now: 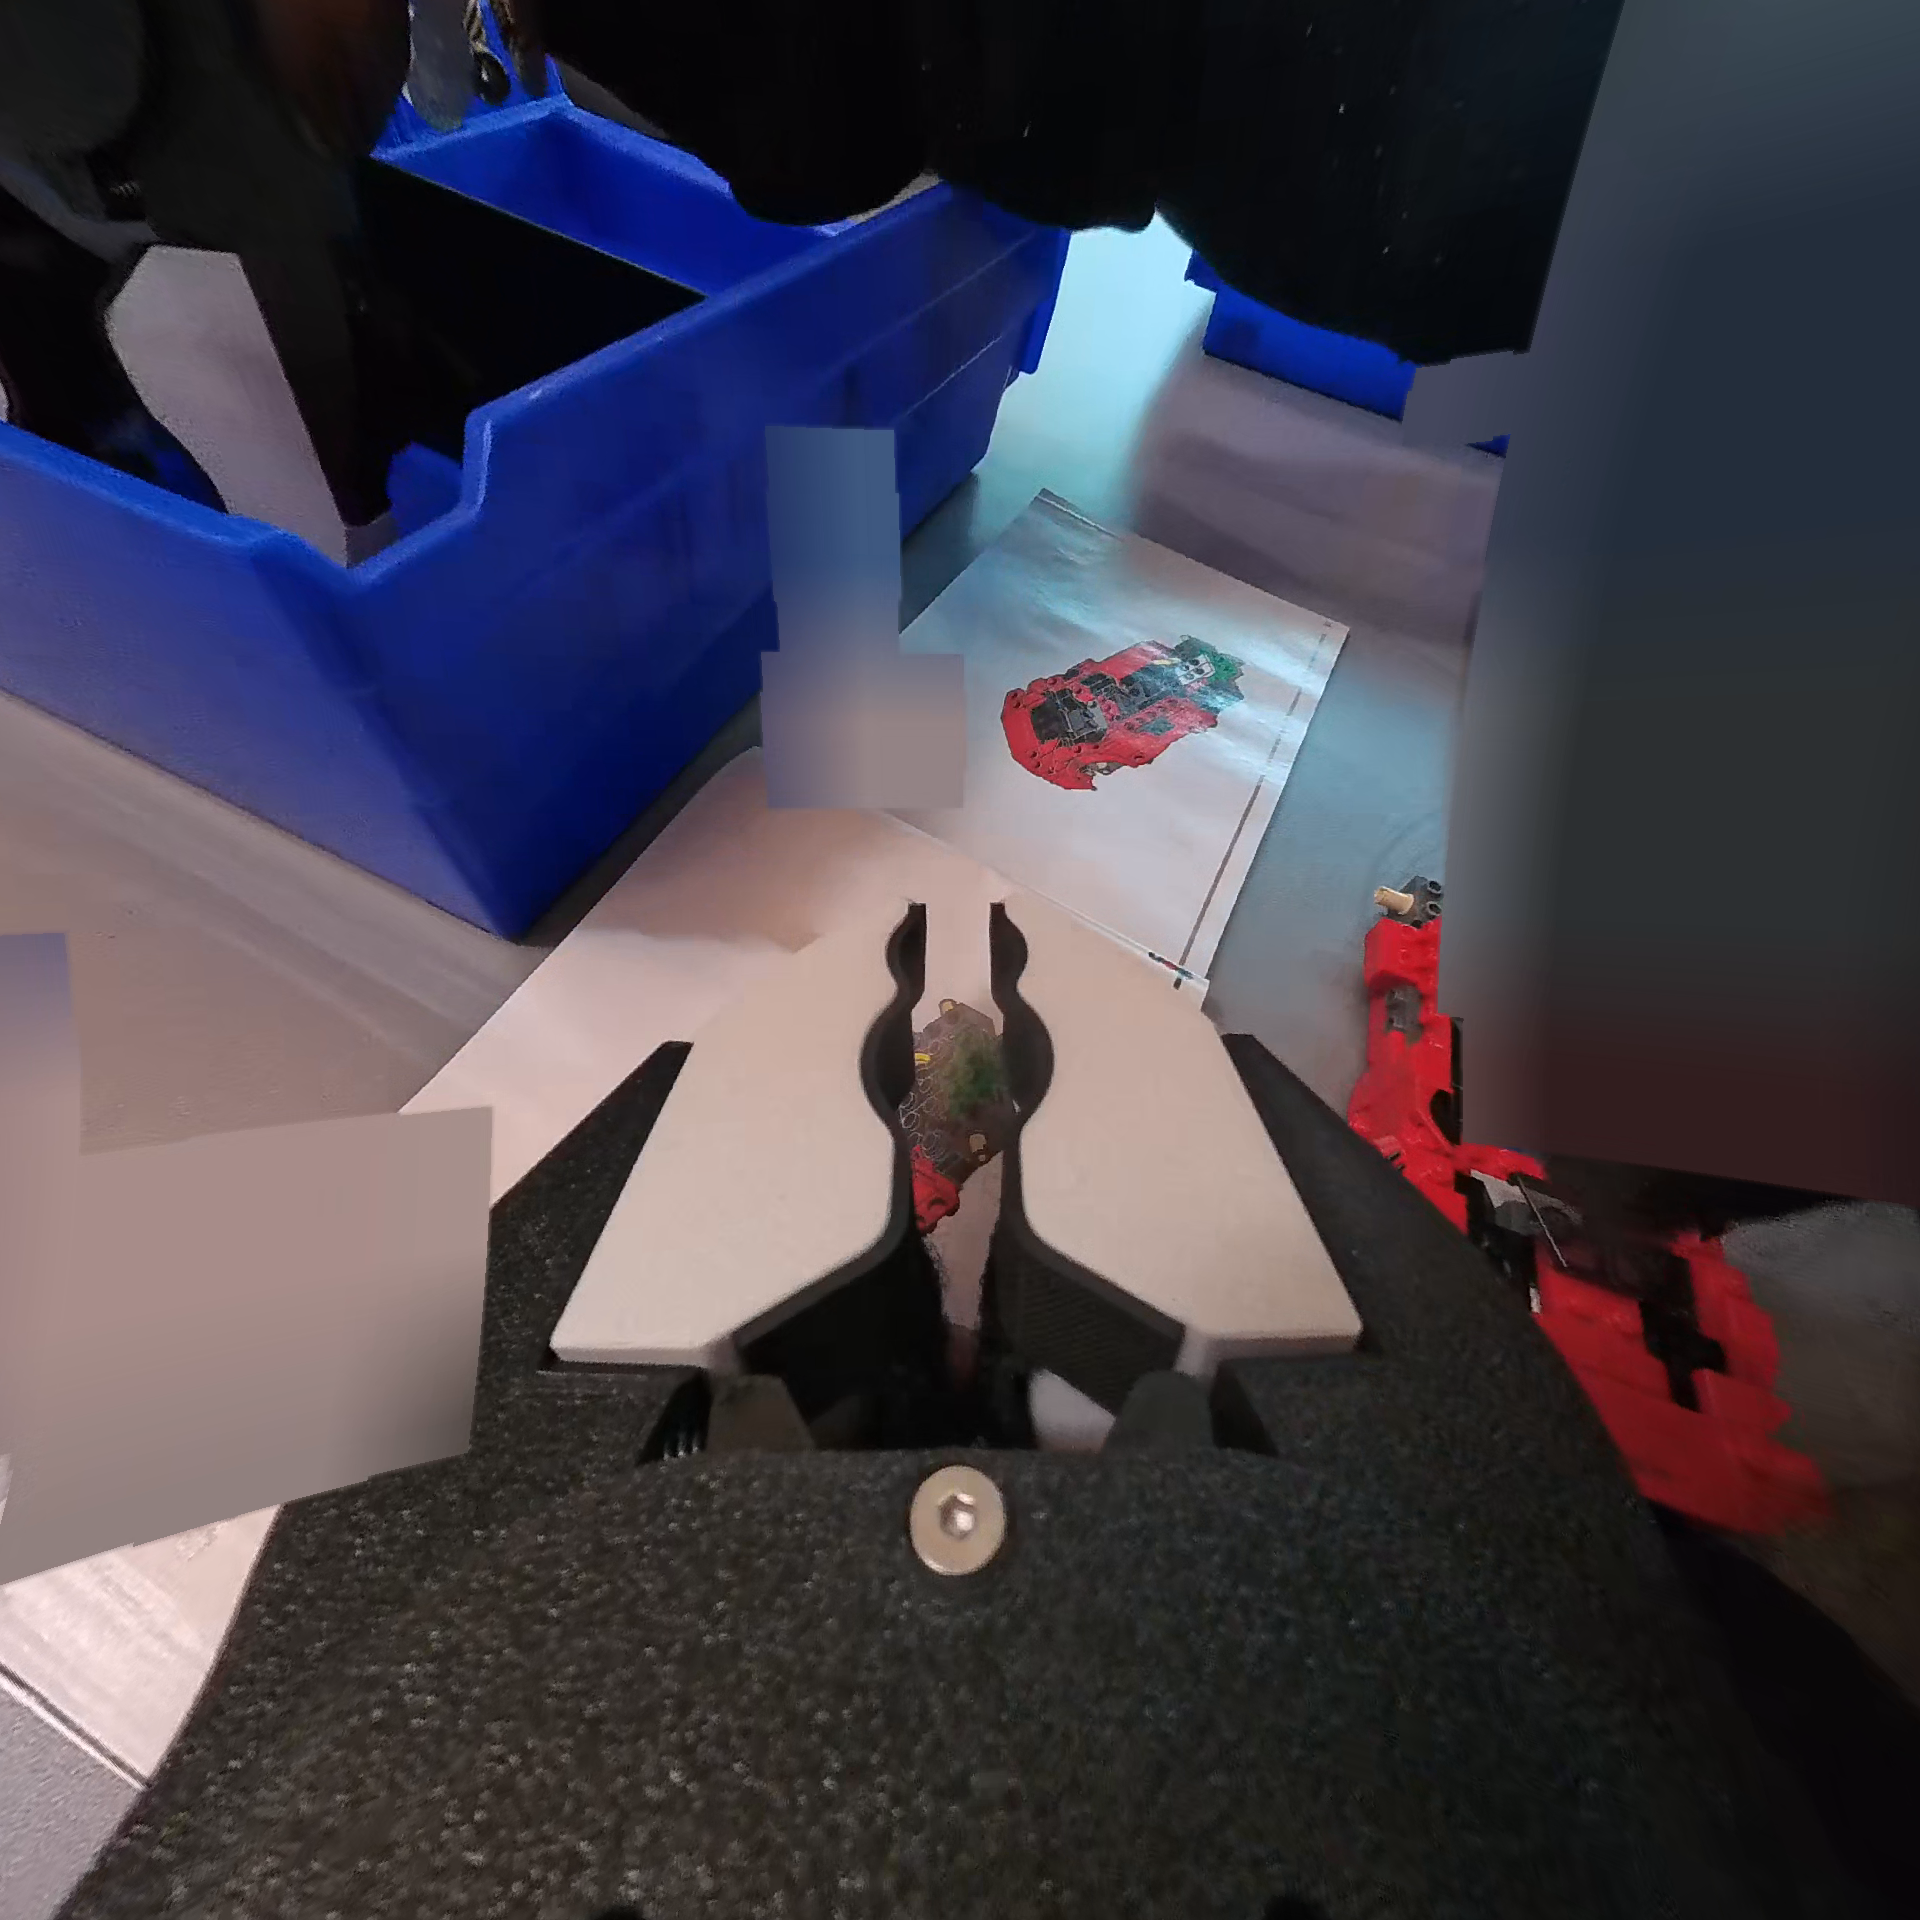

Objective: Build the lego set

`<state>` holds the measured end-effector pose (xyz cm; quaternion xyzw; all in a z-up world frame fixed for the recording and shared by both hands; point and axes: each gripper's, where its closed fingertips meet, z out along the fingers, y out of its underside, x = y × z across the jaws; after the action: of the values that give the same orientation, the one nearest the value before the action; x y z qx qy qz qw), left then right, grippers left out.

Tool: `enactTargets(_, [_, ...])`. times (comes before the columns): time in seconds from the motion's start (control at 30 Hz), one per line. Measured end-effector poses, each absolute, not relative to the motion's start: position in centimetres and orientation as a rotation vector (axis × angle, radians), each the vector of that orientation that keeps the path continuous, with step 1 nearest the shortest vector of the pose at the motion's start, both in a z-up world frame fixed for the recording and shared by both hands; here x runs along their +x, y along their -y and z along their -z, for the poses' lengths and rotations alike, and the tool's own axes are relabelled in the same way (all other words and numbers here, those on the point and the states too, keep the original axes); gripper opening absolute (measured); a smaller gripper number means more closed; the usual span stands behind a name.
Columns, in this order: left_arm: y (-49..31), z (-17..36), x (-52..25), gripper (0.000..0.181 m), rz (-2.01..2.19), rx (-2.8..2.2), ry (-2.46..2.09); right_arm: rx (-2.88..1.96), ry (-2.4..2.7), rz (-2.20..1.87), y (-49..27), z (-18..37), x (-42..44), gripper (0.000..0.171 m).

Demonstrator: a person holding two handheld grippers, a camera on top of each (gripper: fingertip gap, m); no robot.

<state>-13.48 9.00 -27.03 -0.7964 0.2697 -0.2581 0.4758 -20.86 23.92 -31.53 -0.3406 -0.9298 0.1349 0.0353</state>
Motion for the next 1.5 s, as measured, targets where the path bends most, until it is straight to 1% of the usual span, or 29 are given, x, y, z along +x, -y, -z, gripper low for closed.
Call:
enactTargets(0.13, [-9.0, 27.1, -13.5, 0.011, 0.631, -1.949, -0.659, -1.076, 2.860, -0.409, -24.1, 31.4, -20.6, 0.024])
enactTargets(0.23, [-9.1, 27.1, -13.5, 0.011, 0.630, -1.951, -0.655, -1.087, 2.802, -0.428, -24.1, 30.0, -20.6, 0.023])
enactTargets(0.33, [-9.1, 27.1, -13.6, 0.011, 0.629, -1.952, -0.649, -1.117, 2.695, -0.359, -25.1, 27.3, -20.1, 0.023])
enactTargets(0.43, [-9.1, 27.0, -13.5, 0.011, 0.619, -1.947, -0.654, -1.165, 2.548, -0.310, -25.0, 23.3, -18.4, 0.023])
enactTargets(0.57, [-9.0, 27.0, -13.3, 0.011, 0.600, -1.938, -0.674, -1.238, 2.350, -0.391, -21.4, 17.9, -13.8, 0.023])
enactTargets(0.67, [-9.0, 27.0, -13.1, 0.011, 0.582, -1.934, -0.692, -1.268, 2.252, -0.486, -16.9, 16.3, -9.5, 0.023])
enactTargets(0.77, [-9.0, 27.0, -13.0, 0.011, 0.568, -1.927, -0.703, -1.333, 2.189, -0.537, -12.4, 17.3, -5.1, 0.023])
enactTargets(0.87, [-9.0, 27.0, -13.1, 0.011, 0.558, -1.925, -0.704, -1.440, 2.137, -0.569, -8.9, 19.9, -1.4, 0.022])
enactTargets(0.9, [-9.0, 27.0, -13.1, 0.011, 0.552, -1.923, -0.705, -1.465, 2.118, -0.603, -7.7, 20.7, -0.5, 0.016])
enactTargets(0.93, [-9.1, 27.0, -13.1, 0.011, 0.547, -1.921, -0.705, -1.488, 2.079, -0.638, -6.8, 21.4, 0.1, 0.004])
enactTargets(0.97, [-9.1, 27.0, -13.1, 0.011, 0.543, -1.920, -0.707, -1.514, 2.035, -0.685, -6.0, 22.1, 0.6, 0.003])
enactTargets(1.07, [-9.3, 27.2, -13.2, 0.011, 0.524, -1.924, -0.711, -1.605, 1.963, -0.885, -3.6, 24.5, 1.2, 0.005])
enactTargets(1.2, [-9.2, 27.2, -13.1, 0.011, 0.507, -1.923, -0.728, -1.767, 1.999, -0.725, -4.6, 29.5, 3.0, 0.003])
enactTargets(1.27, [-9.2, 27.3, -13.0, 0.011, 0.495, -1.921, -0.739, -1.813, 1.928, -0.687, -5.9, 29.0, 4.2, 0.005])
enactTargets(1.33, [-9.2, 27.3, -13.0, 0.011, 0.486, -1.918, -0.747, -1.859, 1.861, -0.775, -5.9, 27.4, 5.5, 0.018])
enactTargets(1.4, [-9.2, 27.3, -13.0, 0.011, 0.485, -1.917, -0.748, -1.907, 1.842, -0.775, -5.7, 26.9, 6.6, 0.020])
enactTargets(1.5, [-9.1, 27.2, -12.9, 0.011, 0.485, -1.915, -0.757, -1.924, 1.940, -0.737, -4.0, 28.3, 6.8, 0.021])
